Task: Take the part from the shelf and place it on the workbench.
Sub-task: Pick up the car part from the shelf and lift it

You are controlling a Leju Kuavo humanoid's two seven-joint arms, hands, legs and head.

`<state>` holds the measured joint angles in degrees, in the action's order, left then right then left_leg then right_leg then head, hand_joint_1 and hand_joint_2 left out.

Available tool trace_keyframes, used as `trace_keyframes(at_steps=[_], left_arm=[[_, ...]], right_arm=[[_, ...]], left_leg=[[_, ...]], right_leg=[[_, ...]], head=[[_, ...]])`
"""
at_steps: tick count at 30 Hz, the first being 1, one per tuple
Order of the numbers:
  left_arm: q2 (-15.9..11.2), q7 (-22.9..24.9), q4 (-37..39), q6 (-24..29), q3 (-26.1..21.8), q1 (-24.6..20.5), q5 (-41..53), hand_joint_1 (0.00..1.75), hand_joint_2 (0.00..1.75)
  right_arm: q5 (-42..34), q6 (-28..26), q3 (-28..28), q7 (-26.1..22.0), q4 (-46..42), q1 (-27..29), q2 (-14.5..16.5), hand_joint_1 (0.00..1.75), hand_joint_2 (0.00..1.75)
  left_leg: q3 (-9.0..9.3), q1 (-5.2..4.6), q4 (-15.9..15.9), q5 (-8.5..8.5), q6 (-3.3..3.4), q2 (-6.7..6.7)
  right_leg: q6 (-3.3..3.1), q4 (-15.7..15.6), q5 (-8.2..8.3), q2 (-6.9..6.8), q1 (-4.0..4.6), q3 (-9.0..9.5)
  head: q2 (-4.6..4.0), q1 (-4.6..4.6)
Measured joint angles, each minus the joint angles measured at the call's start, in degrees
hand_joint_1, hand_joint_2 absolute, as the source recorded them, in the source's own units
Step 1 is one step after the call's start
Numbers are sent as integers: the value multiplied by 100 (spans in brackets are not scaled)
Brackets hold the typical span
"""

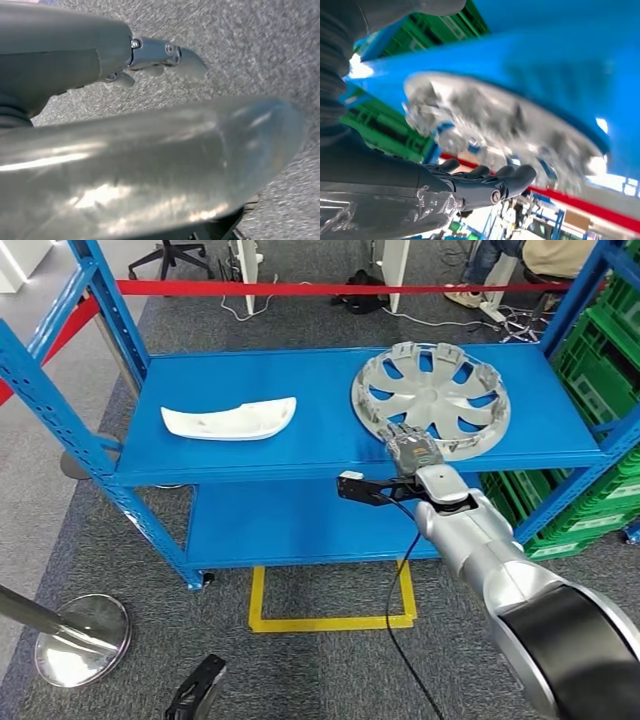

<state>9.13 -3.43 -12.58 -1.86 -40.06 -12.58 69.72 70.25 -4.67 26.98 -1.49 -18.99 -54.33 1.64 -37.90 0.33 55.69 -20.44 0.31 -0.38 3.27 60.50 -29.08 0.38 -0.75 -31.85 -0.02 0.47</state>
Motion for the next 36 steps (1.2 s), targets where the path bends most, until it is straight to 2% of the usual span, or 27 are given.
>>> trace_keyframes(at_steps=[1, 3, 4, 5, 6, 7, 9, 10, 11, 14, 15, 16, 18, 19, 20, 21, 22, 24, 25, 26, 29, 30, 32, 33, 34, 35, 36], left_arm=[[1, 0, 0, 0, 0, -1, 0, 0, 0], [2, 0, 1, 0, 0, 11, 1, 0, 0], [3, 0, 1, 0, 0, 24, 1, 0, 0], [2, 0, 1, 0, 0, 38, 2, 0, 0], [2, 0, 1, 0, 0, 48, 3, 0, 0], [2, 0, 1, 0, 0, 53, 4, 0, 0], [5, 0, 1, -1, 0, 55, 4, 0, 0], [5, 1, 1, -2, 0, 51, 5, 0, 0], [4, 1, 1, -2, 1, 44, 5, 0, 0], [3, 1, 0, -1, 5, 12, 8, 0, 0], [4, 1, -1, -1, 7, 3, 8, 0, 0], [3, 1, -1, 0, 8, -3, 9, 0, 0], [3, 2, 0, -1, 9, 3, 9, 0, 0], [3, 2, 1, -1, 8, 14, 9, 0, 0], [2, 1, 1, -1, 8, 27, 8, 0, 0], [1, -2, 1, 1, 7, 37, 3, 0, 0], [-1, -4, 1, 6, 7, 43, -3, 0, 0], [-4, -9, 3, 17, 7, 53, -16, 0, 0], [-4, -9, 4, 19, 7, 56, -17, 0, 0], [-4, -9, 6, 16, 7, 61, -17, 0, 0], [-5, -13, 8, 2, 7, 47, -10, 0, 0], [-5, -16, 8, 1, 7, 39, -8, 0, 0], [-4, -21, 8, 0, 7, 40, -4, 0, 0], [-4, -22, 8, -1, 7, 50, -2, 0, 0], [-3, -22, 8, -1, 7, 64, 0, 0, 0], [-3, -22, 8, -1, 7, 78, 0, 0, 0], [-3, -22, 8, -1, 7, 89, 1, 0, 0]], right_arm=[[1, 0, 2, -1, -3, 0, 0, 0, 175], [2, 1, 8, -4, 3, 58, 0, 0, 175], [2, 3, 13, -5, 10, 105, 0, 0, 175], [2, 3, 16, -6, 16, 144, -1, 0, 175], [2, 3, 20, -6, 21, 163, -1, 0, 175], [2, 2, 22, -6, 25, 163, -3, 0, 175], [2, 2, 23, -6, 29, 143, -9, 0, 175], [3, 2, 25, -8, 32, 135, -10, 0, 175], [4, 2, 26, -9, 32, 130, -11, 0, 175], [13, -19, 27, -13, 22, 73, -13, 0, 175], [14, -56, 26, -16, 21, 53, -15, 0, 175], [15, -107, 24, -22, 22, 51, -17, 0, 175], [15, -214, 23, -37, 29, 120, -22, 0, 175], [14, -254, 22, -39, 33, 166, -27, 0, 175], [13, -280, 21, -40, 36, 202, -31, 0, 175], [11, -299, 19, -39, 37, 219, -34, 0, 175], [10, -310, 16, -39, 37, 217, -35, 0, 175], [10, -313, 8, -40, 37, 204, -35, 0, 175], [11, -314, 2, -40, 36, 192, -36, 0, 175], [12, -316, -4, -42, 33, 177, -38, 0, 175], [15, -329, -16, -48, 16, 96, -42, 0, 175], [16, -336, -20, -49, 10, 75, -42, 0, 175], [22, -349, -29, -49, 1, 90, -43, 0, 175], [24, -354, -33, -49, 4, 129, -44, 0, 175], [26, -357, -36, -47, 11, 180, -44, 0, 175], [26, -359, -40, -44, 17, 230, -44, 0, 175], [26, -362, -46, -40, 22, 263, -44, 0, 175]], left_leg=[[53, 2, -2, -36, 29, -7], [158, -6, -1, -131, 65, -25], [220, -10, -1, -185, 71, -41], [288, -15, 0, -241, 71, -59], [362, -20, 0, -297, 67, -77], [443, -25, 0, -361, 59, -91], [587, -40, 13, -491, 22, -107], [634, -46, 16, -551, -7, -110], [665, -51, 24, -593, -38, -112], [698, -51, 74, -673, -130, -86], [629, -48, 217, -719, -171, -65], [484, -39, 484, -807, -219, -42], [53, -13, 1214, -1096, -305, -17], [-143, 1, 1491, -1222, -328, -11], [-273, 10, 1607, -1259, -335, -6], [-323, 15, 1528, -1170, -329, -2], [-305, 17, 1276, -944, -317, 1], [-197, 18, 501, -241, -285, 22], [-159, 18, 218, 11, -254, 29], [-147, 14, 55, 161, -219, 33], [-141, 8, 54, 122, -94, 14], [-119, 11, 53, 96, -54, 9], [-48, 15, 45, 41, 14, 0], [-10, 9, 45, 10, 39, -7], [29, 2, 46, -19, 54, -18], [69, -5, 46, -47, 61, -32], [110, -13, 47, -73, 62, -49]], right_leg=[[6, 320, -98, -2, 3, -173], [7, 1085, -388, 1, 18, -630], [5, 1318, -498, 2, 23, -818], [0, 1364, -519, 3, 26, -930], [-10, 1212, -412, 3, 26, -959], [-25, 887, -166, 3, 28, -920], [-67, 108, 506, 4, 39, -780], [-99, -154, 742, 7, 52, -717], [-132, -281, 855, 10, 64, -685], [-232, -319, 792, 16, 54, -584], [-259, -330, 766, 19, 38, -540], [-279, -340, 734, 24, 19, -489], [-290, -346, 639, 27, 3, -381], [-283, -347, 581, 26, -5, -314], [-271, -347, 526, 26, -13, -241], [-257, -347, 472, 26, -23, -165], [-242, -347, 420, 26, -34, -90], [-195, -329, 317, 32, -39, 21], [-161, -320, 267, 39, -30, 42], [-123, -311, 219, 44, -20, 52], [-20, -312, 95, 35, -24, 84], [-5, -226, -1, 25, -25, 70], [-8, 317, -358, 9, -10, -123], [-17, 732, -561, 8, 4, -292], [-25, 1107, -695, 9, 17, -463], [-32, 1336, -715, 9, 28, -588], [-41, 1345, -593, 9, 35, -635]], head=[[0, 3], [0, 21], [0, 24], [0, 34], [0, 34], [0, 36], [0, 34], [0, 33], [0, 30], [0, 24], [0, 22], [0, 20], [0, 16], [0, 15], [0, 15], [0, 16], [0, 15], [0, 2], [0, -1], [0, -3], [0, 11], [0, 17], [0, 29], [0, 34], [0, 35], [0, 36], [0, 37]])
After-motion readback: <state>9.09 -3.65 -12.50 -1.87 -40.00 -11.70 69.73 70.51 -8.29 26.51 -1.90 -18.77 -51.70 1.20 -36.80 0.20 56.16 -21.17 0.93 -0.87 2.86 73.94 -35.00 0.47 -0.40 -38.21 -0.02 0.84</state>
